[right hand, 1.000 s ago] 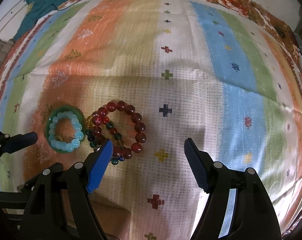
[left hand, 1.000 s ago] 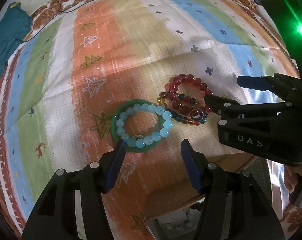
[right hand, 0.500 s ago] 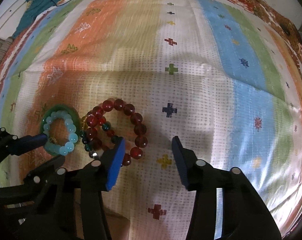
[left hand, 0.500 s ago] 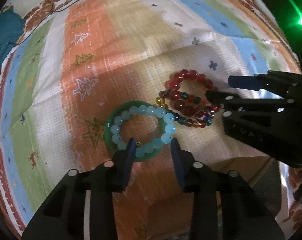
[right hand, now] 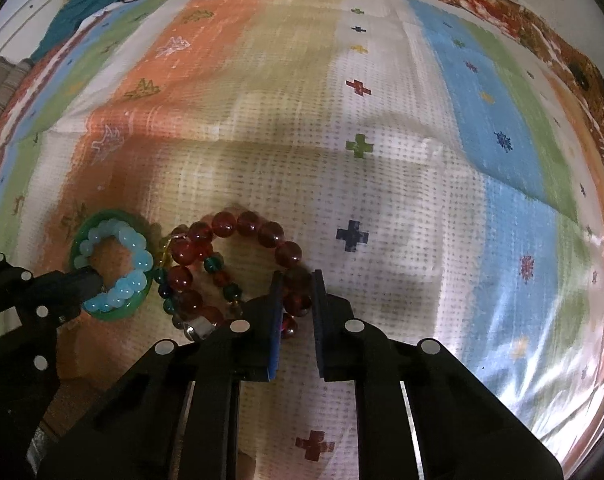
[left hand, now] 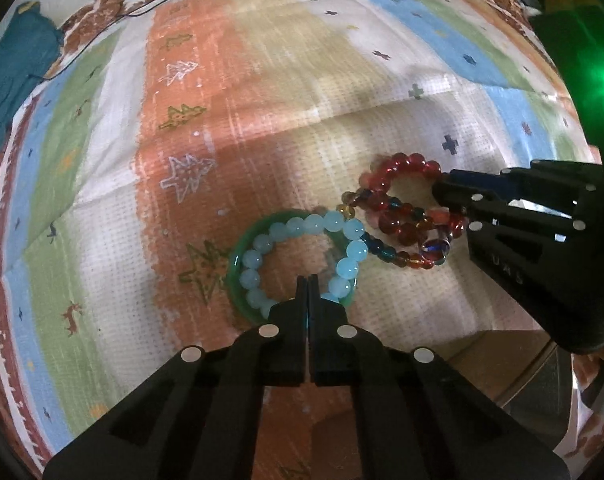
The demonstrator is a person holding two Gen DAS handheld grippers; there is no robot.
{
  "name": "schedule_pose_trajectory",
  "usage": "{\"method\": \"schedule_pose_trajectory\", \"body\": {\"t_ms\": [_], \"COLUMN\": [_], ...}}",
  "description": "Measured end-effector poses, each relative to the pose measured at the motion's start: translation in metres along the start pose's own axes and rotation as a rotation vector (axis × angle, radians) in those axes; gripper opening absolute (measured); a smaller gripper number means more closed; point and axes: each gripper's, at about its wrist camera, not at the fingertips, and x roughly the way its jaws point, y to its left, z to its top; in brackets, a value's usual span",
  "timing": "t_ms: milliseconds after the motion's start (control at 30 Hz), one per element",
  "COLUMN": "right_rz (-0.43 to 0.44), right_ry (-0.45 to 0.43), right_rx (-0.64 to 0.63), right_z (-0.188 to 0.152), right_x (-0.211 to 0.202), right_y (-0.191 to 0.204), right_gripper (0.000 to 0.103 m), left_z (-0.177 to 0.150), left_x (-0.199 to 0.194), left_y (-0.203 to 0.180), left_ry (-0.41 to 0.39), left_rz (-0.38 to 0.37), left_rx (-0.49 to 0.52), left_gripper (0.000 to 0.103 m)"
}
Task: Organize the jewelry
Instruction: 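Grasp the light blue bead bracelet with the left tool while the right grasps the red bead bracelet, then lift both held bracelets off the cloth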
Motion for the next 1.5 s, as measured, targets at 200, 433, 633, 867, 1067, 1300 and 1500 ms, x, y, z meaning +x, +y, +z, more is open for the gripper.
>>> {"method": "schedule_pose_trajectory", "body": {"t_ms": [200,433,633,867,1067,1300,1500], "right_rz": [0.014,0.026,0.032,0.049,0.044,0.041,0.029], "right_ry": [-0.026,-0.086,-0.102,-0.112,-0.107,-0.102,-0.101], "right_rx": [0.000,-0.017,-0.025,-0.011,-0.008,-0.003,-0.019], "right_z": [-0.006,-0.006,-0.005,-0.003,-0.002,-0.003,-0.005], "right_x": [-0.013,-0.044,-0.053,-0.058,-0.057,-0.055,-0.054], "right_y": [-0.002,0.004,0.009,0.006,0.005,0.003,0.005], "right_gripper": [0.014,0.014,0.014,0.014,0.014,0.014,0.014], "left_z": [0.004,0.006,0.003,0.004,0.005,0.003,0.005], "left_x": [-0.013,-0.032,-0.025,-0.016,0.000,0.001,-0.011], "left_y": [0.001,0.004,0.000,-0.002,-0.010,-0.013,-0.007], "left_ry": [-0.033,-0.072,-0.032,-0.014,0.013,0.002,-0.024], "left_rz": [-0.006,-0.032,-0.035,-0.037,-0.039,-0.028,-0.026], "left_rx": [-0.016,-0.041,-0.044,-0.031,0.010,0.022,-0.011], "left_gripper": [0.000,0.000,0.003,0.025,0.039,0.016,0.011]}}
